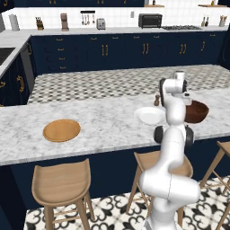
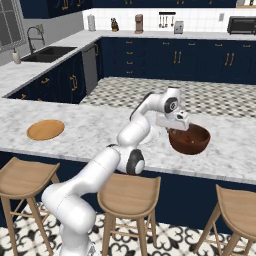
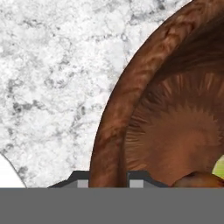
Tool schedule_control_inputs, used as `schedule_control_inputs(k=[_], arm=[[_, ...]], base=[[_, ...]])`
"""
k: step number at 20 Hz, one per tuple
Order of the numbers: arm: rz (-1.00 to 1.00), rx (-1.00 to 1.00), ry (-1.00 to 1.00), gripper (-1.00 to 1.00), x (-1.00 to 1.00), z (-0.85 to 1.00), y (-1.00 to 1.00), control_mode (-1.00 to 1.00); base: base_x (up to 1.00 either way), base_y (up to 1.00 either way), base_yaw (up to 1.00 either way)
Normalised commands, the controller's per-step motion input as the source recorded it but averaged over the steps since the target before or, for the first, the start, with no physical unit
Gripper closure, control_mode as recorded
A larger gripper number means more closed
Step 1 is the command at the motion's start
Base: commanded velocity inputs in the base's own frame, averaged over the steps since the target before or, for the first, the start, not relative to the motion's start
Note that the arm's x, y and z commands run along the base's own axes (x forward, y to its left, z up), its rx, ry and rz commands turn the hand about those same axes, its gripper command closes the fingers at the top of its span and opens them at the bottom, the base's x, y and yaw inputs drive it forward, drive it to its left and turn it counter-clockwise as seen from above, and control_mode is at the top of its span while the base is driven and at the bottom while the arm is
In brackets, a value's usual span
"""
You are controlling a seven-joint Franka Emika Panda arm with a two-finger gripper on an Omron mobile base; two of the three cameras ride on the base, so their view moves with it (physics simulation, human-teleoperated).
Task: Pick the chicken drumstick and lemon wedge from their plates and place them in the bowl. Then put the bowl in the fridge.
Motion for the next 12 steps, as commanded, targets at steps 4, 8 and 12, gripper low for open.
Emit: schedule_control_inputs(k=[4,8,12], arm=[[0.00,0.00,0.19,1.00,0.34,0.90,-0.01,-1.00],[0.01,-0.02,-0.02,1.00,0.41,0.21,-0.15,-1.00],[0.22,-0.07,-0.34,1.00,-0.74,0.12,-0.02,-1.00]], base=[[0.00,0.00,0.00],[0.00,0.00,0.00],[0.00,0.00,0.00]])
